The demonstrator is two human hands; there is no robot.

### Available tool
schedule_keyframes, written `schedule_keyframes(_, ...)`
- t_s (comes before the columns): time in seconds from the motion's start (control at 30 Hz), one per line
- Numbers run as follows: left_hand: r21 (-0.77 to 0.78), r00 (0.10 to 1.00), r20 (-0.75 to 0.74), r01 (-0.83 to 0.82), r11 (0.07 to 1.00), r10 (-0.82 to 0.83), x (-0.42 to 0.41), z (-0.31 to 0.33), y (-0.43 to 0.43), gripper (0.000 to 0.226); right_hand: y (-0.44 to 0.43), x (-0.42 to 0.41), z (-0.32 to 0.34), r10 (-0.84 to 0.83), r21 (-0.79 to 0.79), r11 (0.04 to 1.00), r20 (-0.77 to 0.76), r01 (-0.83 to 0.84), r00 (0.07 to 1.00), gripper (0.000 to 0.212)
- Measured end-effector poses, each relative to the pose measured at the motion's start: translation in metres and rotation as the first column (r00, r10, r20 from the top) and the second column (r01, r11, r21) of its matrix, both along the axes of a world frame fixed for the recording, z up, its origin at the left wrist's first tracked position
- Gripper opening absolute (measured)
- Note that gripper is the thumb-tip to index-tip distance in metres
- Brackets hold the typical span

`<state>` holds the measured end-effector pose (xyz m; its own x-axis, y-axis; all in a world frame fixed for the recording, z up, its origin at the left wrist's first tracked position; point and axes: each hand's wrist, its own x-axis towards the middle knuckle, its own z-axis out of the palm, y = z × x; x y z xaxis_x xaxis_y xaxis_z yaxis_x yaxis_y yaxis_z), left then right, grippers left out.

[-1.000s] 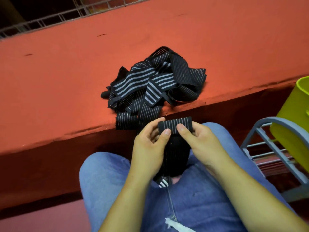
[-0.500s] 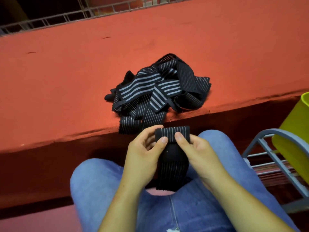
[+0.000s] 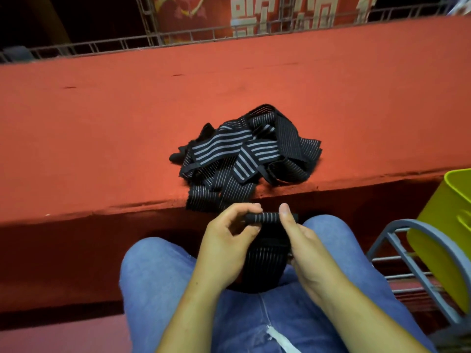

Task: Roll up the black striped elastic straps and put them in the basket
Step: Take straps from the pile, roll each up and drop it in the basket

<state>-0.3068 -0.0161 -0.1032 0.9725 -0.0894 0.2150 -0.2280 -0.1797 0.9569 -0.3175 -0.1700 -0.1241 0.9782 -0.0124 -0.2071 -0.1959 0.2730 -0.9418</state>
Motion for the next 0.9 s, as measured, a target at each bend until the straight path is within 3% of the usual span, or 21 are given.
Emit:
schedule_keyframes(0.17,-0.003,0.99,-0.114,0.084,0.996,-0.084,0.003,-0.002,-0.006,0.042,-0.005,0.006,-0.001,-0.011,0.028,1.0,0.012,0.011,1.0,0.035)
schedule_keyframes(0.27,0.01,0.975,-0.187,0.12,0.993,-0.116,0.009,-0.005,-0.011,0.059,-0.006,0.011,0.0,-0.008,-0.015,1.0,0.066,0.009,0.998,0.029)
schedule_keyframes(0.37,0.071,0.98,-0.194,0.057,0.996,-0.042,0.011,-0.01,-0.015,0.072,-0.005,0.012,-0.004,-0.006,-0.057,0.998,0.116,0.013,0.993,0.028)
schedule_keyframes(0.77,0.028,0.985,-0.171,-0.006,1.0,0.011,0.012,-0.036,0.003,0.045,0.016,0.02,-0.024,0.024,-0.262,0.965,0.124,0.009,0.992,0.025)
schedule_keyframes(0.9,0.11,0.983,-0.171,-0.047,0.993,0.066,0.028,-0.02,0.004,0.028,0.022,0.026,-0.021,-0.034,-0.277,0.957,0.168,0.081,0.985,0.024)
